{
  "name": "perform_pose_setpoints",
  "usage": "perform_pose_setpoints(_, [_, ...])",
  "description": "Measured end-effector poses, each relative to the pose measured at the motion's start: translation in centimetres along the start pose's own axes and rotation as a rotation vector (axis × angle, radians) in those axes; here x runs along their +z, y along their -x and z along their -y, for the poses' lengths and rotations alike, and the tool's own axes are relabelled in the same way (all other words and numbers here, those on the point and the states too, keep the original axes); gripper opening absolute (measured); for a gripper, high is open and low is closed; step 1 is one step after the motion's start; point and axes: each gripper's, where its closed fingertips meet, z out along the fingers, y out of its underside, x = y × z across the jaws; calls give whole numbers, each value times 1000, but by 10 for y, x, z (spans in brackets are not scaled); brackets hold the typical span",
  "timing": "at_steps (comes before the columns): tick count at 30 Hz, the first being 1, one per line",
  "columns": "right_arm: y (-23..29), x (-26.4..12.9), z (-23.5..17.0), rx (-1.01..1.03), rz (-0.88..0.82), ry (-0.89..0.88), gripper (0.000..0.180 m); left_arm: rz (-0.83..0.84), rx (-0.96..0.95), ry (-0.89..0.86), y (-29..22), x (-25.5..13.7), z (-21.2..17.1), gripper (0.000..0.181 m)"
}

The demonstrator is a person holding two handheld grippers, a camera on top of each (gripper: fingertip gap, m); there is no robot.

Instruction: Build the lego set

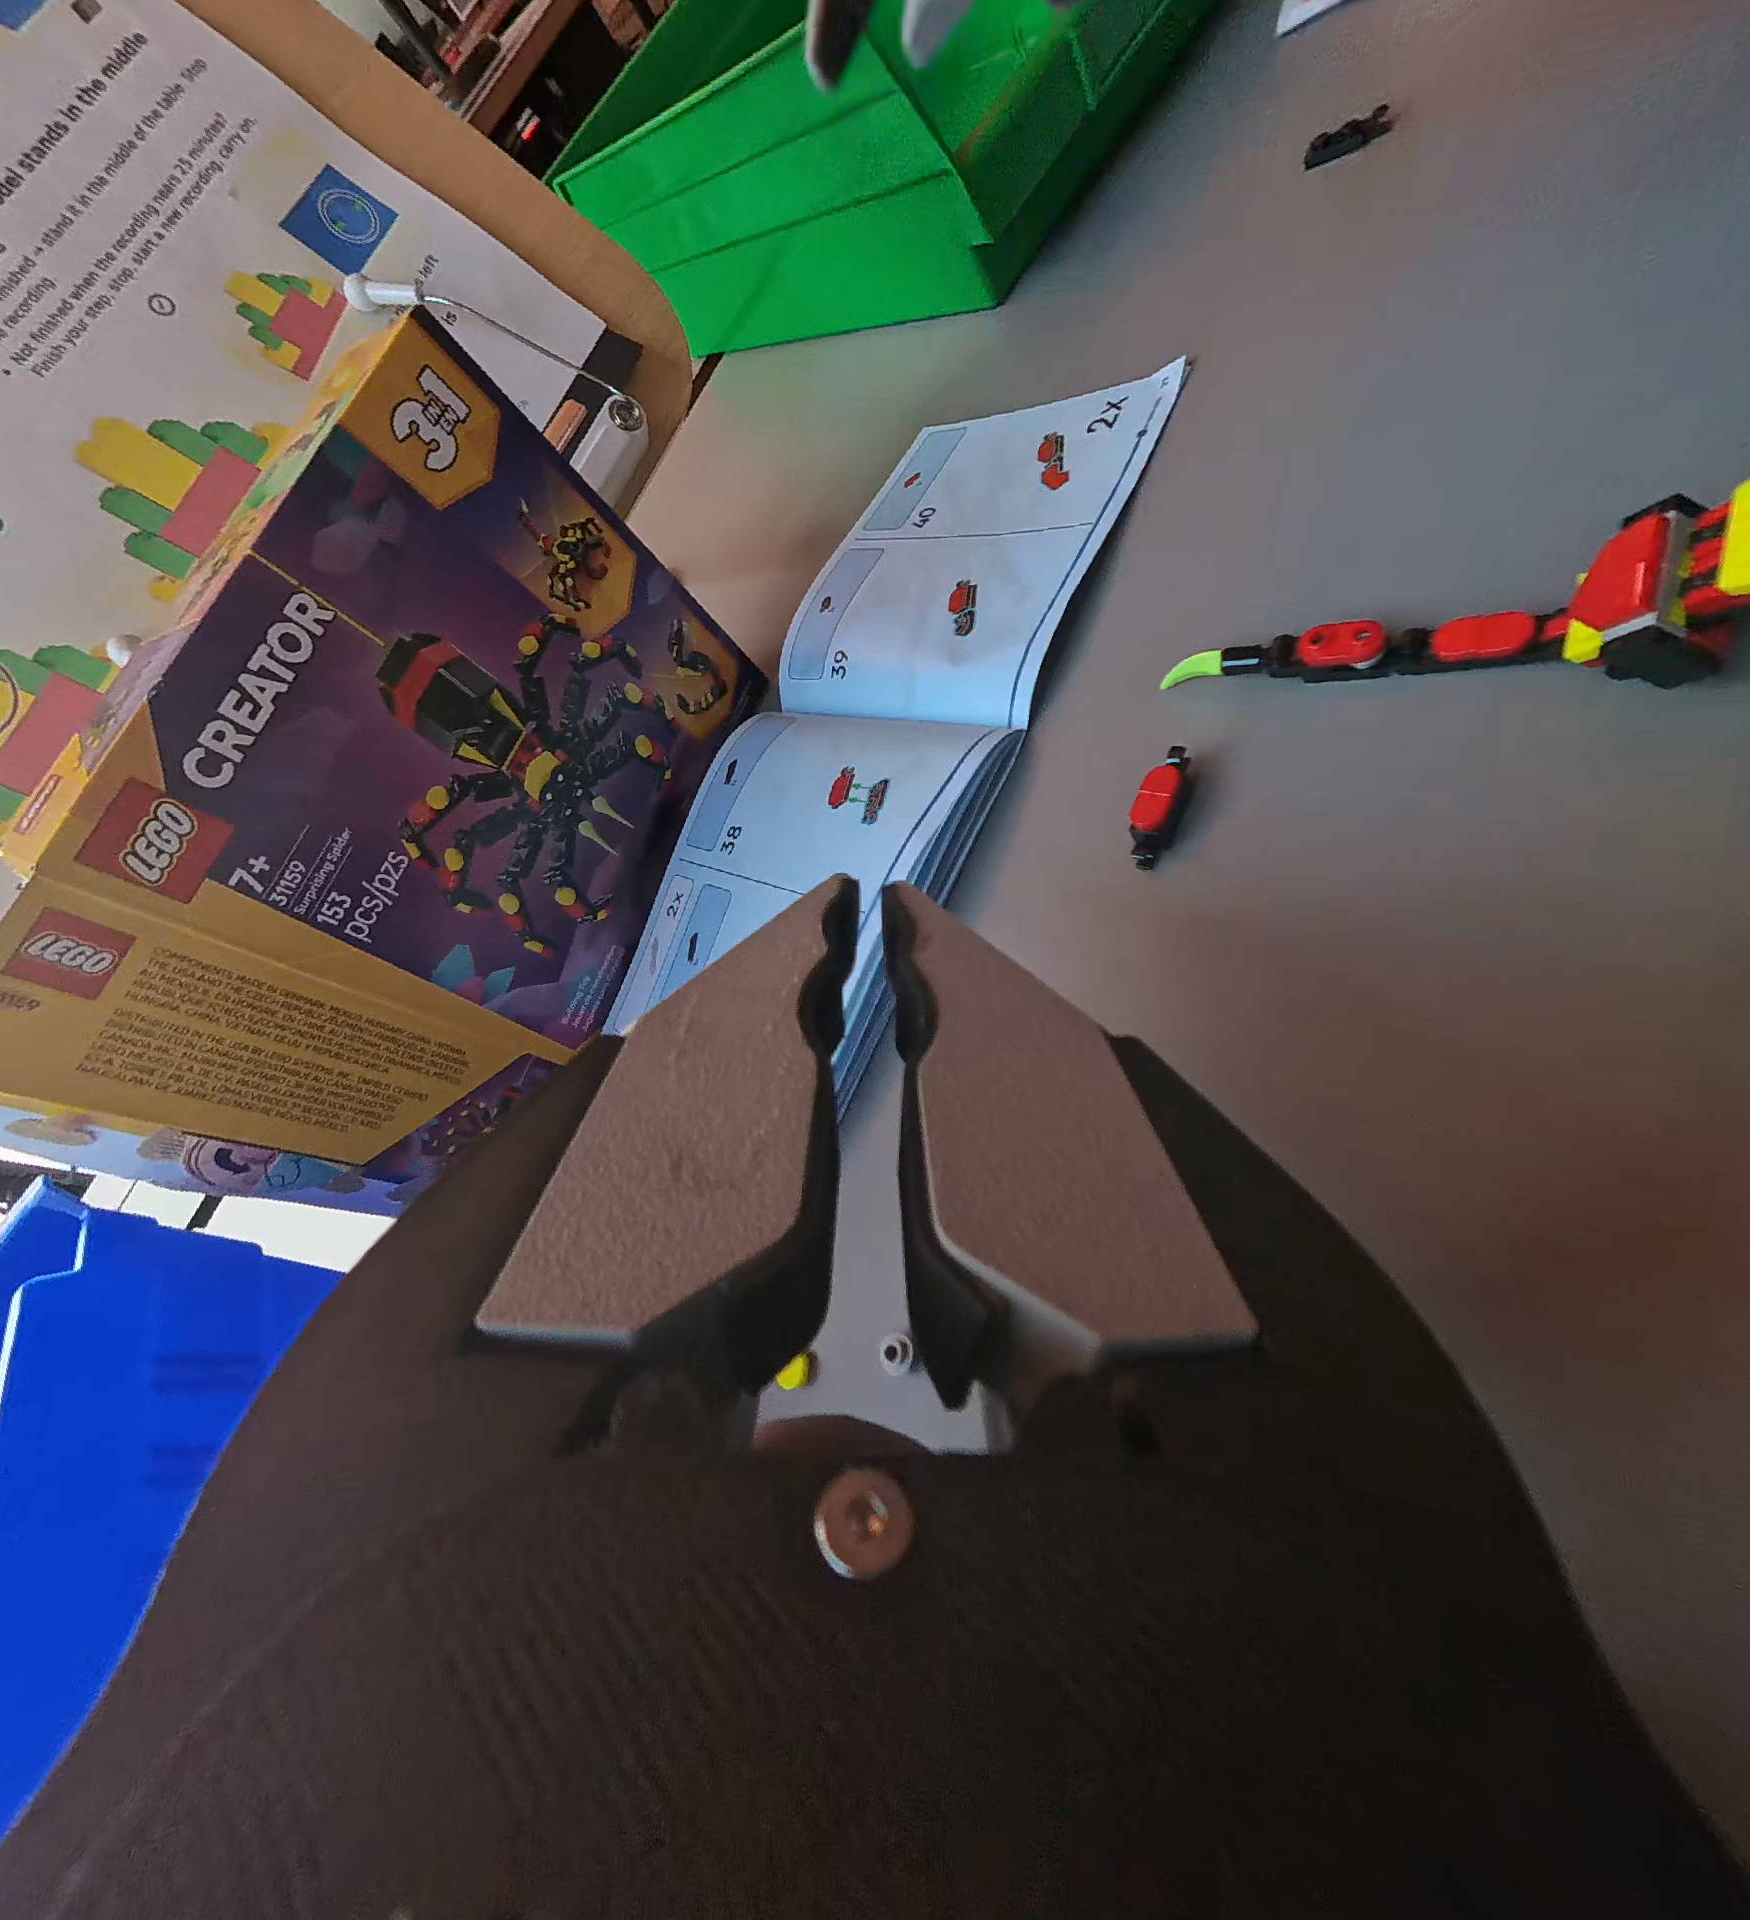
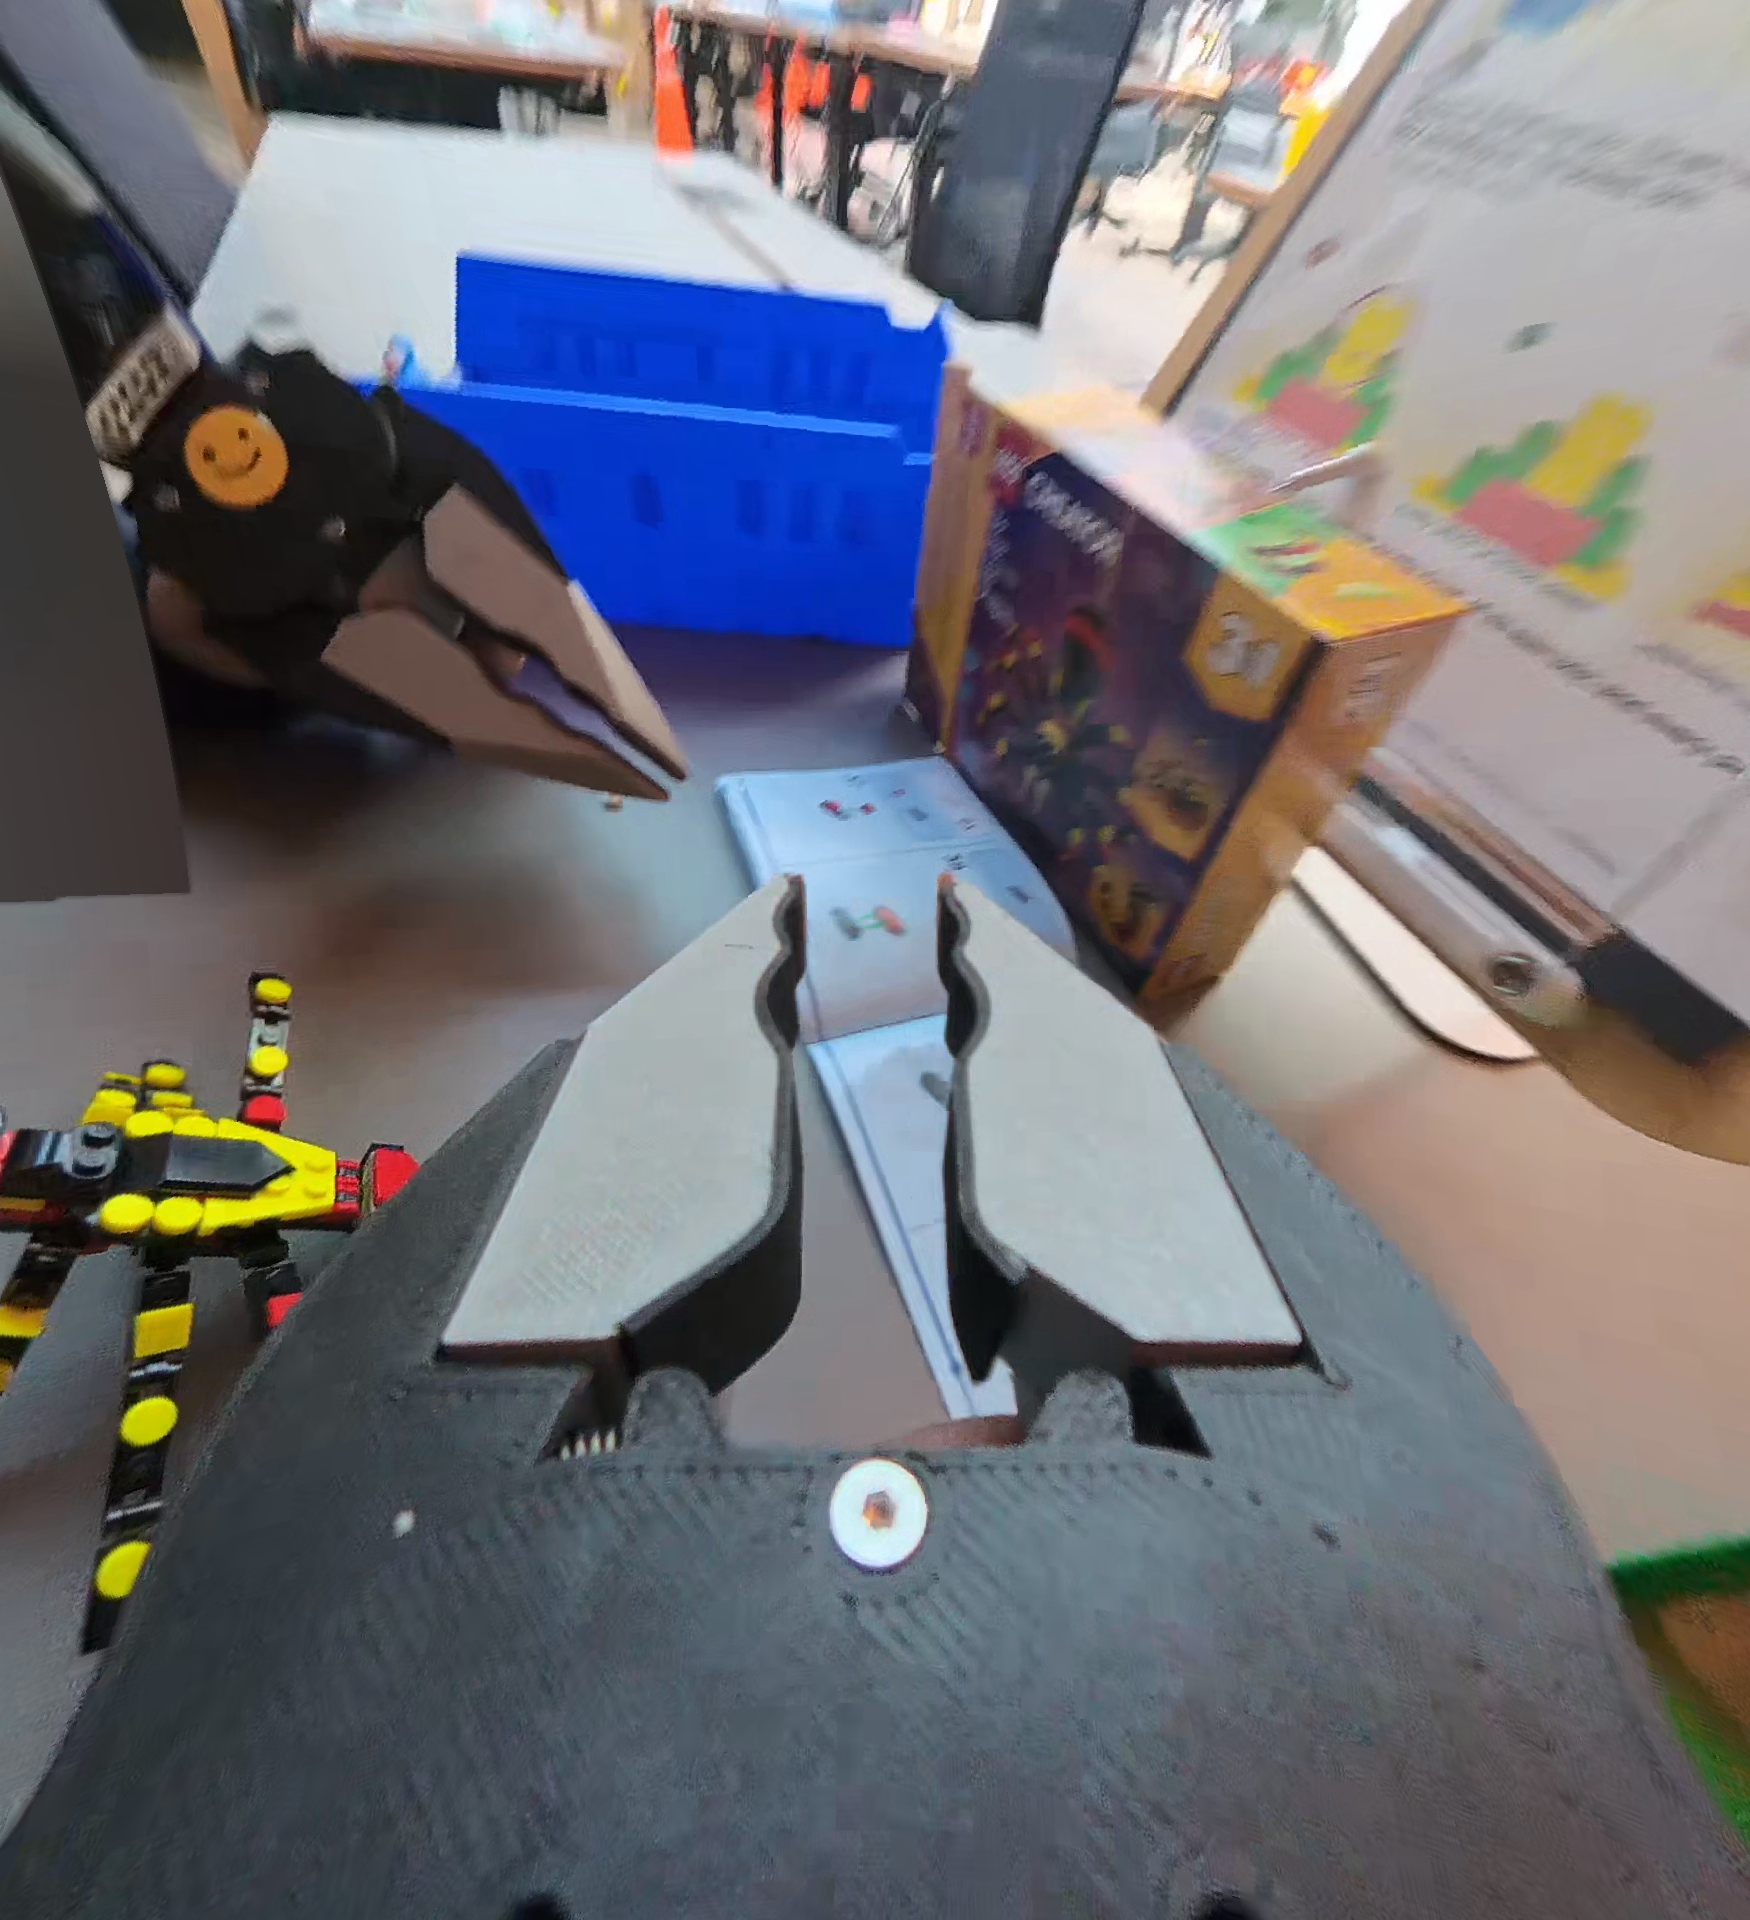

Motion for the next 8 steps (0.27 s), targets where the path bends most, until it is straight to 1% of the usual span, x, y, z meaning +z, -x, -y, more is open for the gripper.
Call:
perform_pose_setpoints(1, [-7, -9, 3, 3, -24, -35, 22, -5, -1, 1, -1, 0, 0, 3])
perform_pose_setpoints(3, [-22, -23, 0, -8, -94, -60, 22, -16, -3, -2, -3, 0, 0, 2])
perform_pose_setpoints(5, [-36, -29, -11, -23, -173, -37, 22, -29, -8, -3, -6, 1, 0, 2])
perform_pose_setpoints(8, [-46, -30, -26, -40, -214, 4, 24, -53, -15, 6, -10, 3, -3, 2])
